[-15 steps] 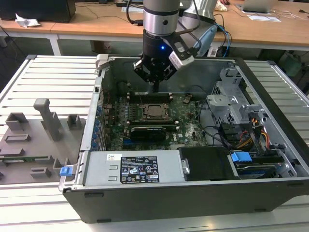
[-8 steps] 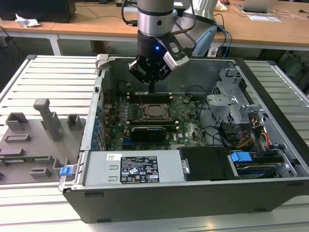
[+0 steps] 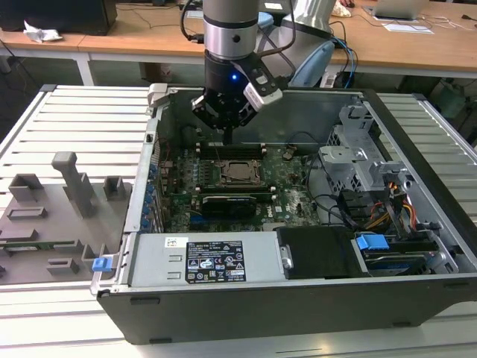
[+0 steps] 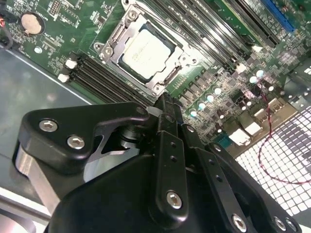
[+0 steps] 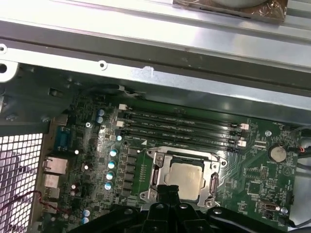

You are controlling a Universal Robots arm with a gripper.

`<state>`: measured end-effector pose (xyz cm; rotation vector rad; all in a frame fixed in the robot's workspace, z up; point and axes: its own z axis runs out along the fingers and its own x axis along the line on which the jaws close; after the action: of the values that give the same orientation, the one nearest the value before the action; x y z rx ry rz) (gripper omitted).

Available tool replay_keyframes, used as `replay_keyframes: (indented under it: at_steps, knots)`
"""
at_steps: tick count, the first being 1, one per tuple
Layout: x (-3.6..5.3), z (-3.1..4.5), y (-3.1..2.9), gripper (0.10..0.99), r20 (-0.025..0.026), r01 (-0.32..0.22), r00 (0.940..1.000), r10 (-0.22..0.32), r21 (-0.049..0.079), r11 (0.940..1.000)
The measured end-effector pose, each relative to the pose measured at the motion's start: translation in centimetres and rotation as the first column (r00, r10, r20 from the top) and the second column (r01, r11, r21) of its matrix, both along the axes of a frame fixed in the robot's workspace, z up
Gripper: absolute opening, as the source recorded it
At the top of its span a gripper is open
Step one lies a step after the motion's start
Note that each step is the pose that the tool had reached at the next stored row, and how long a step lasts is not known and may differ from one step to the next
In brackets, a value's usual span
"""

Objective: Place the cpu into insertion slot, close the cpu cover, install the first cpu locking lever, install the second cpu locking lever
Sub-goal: 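Install the first cpu locking lever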

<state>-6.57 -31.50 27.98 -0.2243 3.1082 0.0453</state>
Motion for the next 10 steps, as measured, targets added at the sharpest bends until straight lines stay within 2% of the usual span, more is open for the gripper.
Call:
replay_keyframes:
  at_steps: [2,10]
  knots:
    - [-0.09,-0.16,0.01,0.106,0.0001,0.022,0.9998,-0.022,0.000,0.9998]
    - [-0.69,-0.30,0.03,0.106,0.0006,0.023,0.9997,-0.023,0.000,0.9997]
